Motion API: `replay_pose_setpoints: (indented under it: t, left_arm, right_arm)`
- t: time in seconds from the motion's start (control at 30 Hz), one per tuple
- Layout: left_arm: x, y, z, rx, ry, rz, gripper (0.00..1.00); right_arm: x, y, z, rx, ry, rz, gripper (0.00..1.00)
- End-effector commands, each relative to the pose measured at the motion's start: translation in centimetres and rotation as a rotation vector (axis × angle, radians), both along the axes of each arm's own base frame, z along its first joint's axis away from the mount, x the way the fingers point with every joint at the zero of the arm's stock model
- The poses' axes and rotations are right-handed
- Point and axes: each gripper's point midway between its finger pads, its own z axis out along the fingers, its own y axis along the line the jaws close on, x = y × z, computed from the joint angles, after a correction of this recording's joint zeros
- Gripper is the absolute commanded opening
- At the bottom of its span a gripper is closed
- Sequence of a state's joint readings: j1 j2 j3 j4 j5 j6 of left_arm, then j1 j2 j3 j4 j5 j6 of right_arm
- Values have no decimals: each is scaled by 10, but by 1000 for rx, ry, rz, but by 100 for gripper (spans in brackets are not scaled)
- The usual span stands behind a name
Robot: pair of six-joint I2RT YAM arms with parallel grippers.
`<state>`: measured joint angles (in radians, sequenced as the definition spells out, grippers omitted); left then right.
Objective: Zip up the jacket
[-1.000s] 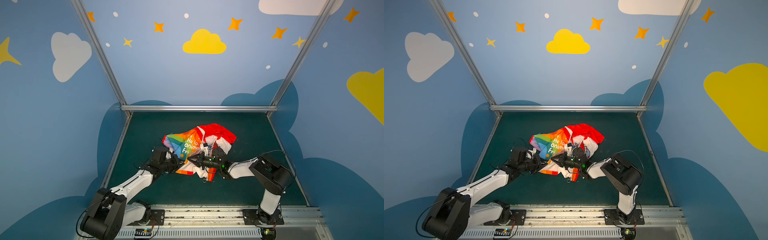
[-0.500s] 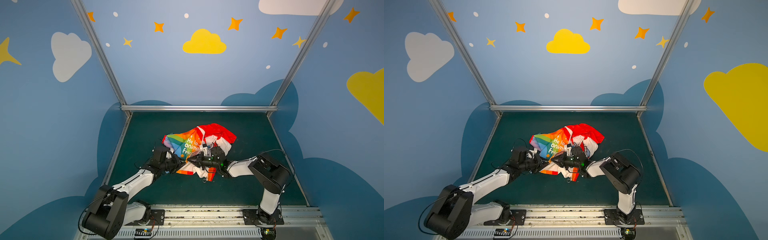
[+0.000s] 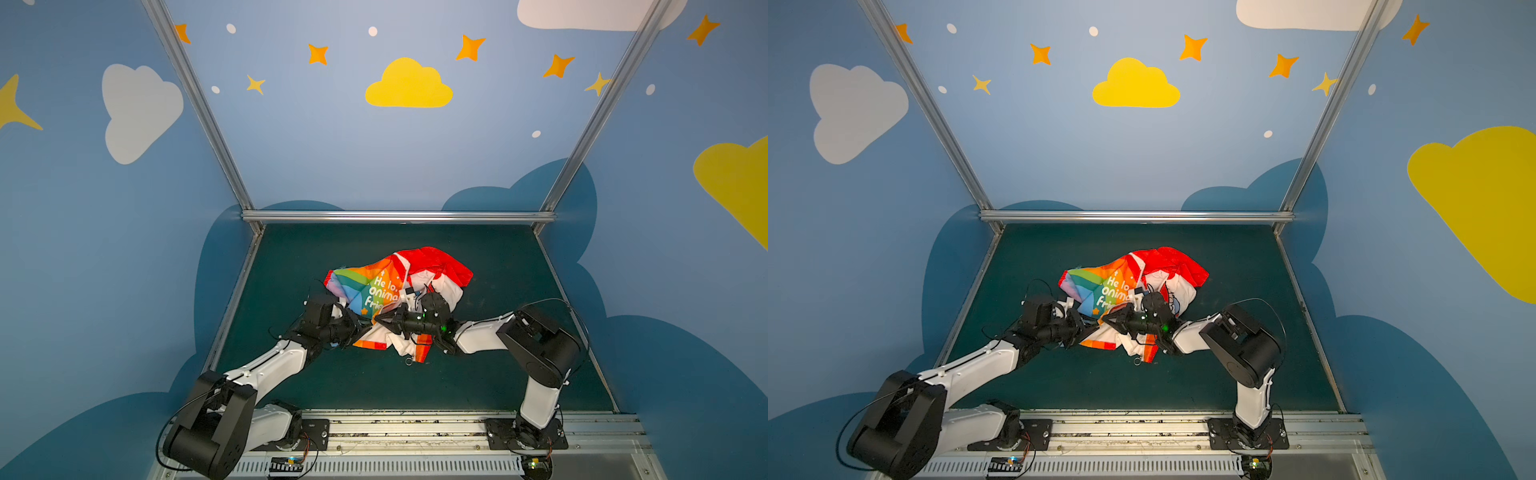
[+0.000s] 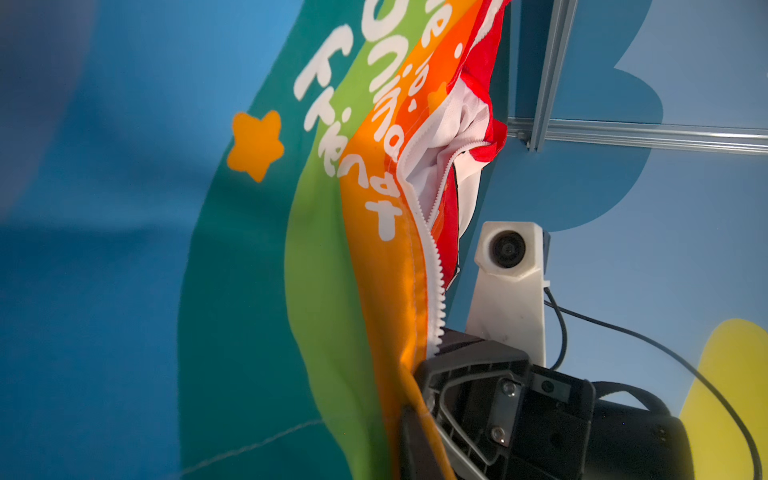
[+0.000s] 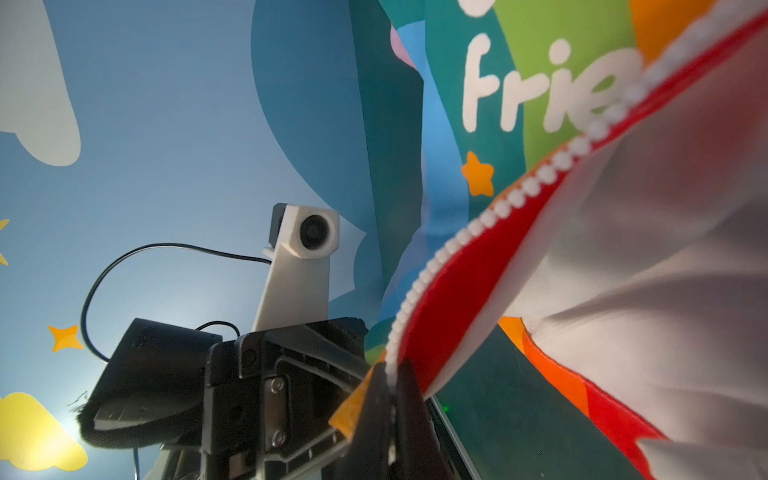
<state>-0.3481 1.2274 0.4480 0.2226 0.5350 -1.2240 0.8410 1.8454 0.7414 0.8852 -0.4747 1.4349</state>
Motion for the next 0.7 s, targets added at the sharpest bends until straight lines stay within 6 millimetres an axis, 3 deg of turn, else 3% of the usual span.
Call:
replay_pose_setpoints:
  t: [0.0, 0.17, 0.67]
  left_arm:
    - [1, -1, 7, -6, -32, -5, 20]
    - [1, -1, 6, -6, -31, -3, 20]
    - [1, 0, 7, -8, -34, 3, 35]
  right_arm:
    - [-3, -4, -8, -25, 11, -7, 0]
    - [-2, -6, -7, -25, 7, -19, 0]
    - [-2, 1, -11, -19, 22, 10, 0]
